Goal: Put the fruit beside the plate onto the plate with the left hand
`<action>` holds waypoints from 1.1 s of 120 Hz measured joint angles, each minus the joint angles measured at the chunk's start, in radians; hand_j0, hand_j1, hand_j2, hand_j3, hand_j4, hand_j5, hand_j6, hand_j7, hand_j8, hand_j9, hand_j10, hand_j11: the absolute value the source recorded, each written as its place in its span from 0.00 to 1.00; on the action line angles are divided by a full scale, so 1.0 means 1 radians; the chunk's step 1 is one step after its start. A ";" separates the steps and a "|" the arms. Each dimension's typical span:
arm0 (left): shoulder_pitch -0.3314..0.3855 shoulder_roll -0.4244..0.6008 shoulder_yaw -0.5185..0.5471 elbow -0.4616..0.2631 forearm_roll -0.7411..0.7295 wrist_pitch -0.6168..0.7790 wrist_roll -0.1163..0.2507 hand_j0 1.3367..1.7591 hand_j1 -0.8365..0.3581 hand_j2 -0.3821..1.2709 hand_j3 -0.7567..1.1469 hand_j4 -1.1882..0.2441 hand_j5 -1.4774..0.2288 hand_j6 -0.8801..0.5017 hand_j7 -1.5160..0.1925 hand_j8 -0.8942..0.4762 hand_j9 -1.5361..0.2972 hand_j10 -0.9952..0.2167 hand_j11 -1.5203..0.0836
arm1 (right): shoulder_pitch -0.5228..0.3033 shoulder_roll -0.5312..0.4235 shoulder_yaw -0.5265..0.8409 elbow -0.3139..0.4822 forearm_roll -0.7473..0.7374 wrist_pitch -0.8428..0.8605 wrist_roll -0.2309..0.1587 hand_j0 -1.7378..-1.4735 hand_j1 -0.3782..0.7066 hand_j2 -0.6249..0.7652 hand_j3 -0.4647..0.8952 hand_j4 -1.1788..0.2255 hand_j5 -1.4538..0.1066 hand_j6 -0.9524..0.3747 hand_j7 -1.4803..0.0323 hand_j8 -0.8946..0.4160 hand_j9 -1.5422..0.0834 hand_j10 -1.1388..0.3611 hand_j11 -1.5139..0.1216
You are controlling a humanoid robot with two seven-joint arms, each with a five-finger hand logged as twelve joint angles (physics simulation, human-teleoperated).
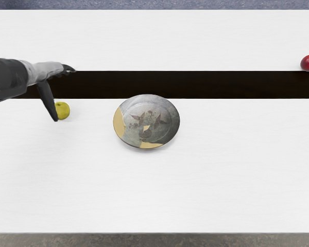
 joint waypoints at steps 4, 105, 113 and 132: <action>0.005 -0.010 0.020 -0.001 0.025 0.024 0.000 0.76 0.93 0.24 0.40 0.78 0.82 0.59 0.84 0.60 0.79 0.76 0.89 | 0.000 0.000 0.000 0.000 0.000 0.000 0.000 0.30 0.05 0.45 0.34 0.83 0.92 0.70 0.96 0.67 0.93 0.75 0.91; 0.104 -0.105 0.193 0.019 0.196 0.303 0.000 0.76 0.63 0.28 0.40 0.58 0.59 0.37 0.61 0.39 0.58 0.52 0.66 | 0.000 0.000 0.000 0.000 0.000 0.000 0.000 0.30 0.05 0.45 0.34 0.83 0.92 0.70 0.96 0.67 0.93 0.75 0.91; 0.105 -0.106 0.193 0.036 0.196 0.303 0.000 0.76 0.62 0.28 0.40 0.57 0.58 0.36 0.60 0.37 0.57 0.51 0.65 | 0.000 0.000 0.000 0.000 0.000 0.000 0.000 0.30 0.05 0.45 0.34 0.83 0.92 0.70 0.96 0.67 0.93 0.75 0.91; 0.103 -0.170 0.185 0.119 0.196 0.304 0.000 0.76 0.62 0.28 0.40 0.57 0.58 0.36 0.60 0.37 0.57 0.51 0.64 | 0.000 0.000 0.000 0.000 0.000 0.000 0.000 0.30 0.05 0.45 0.34 0.83 0.92 0.70 0.96 0.67 0.93 0.75 0.91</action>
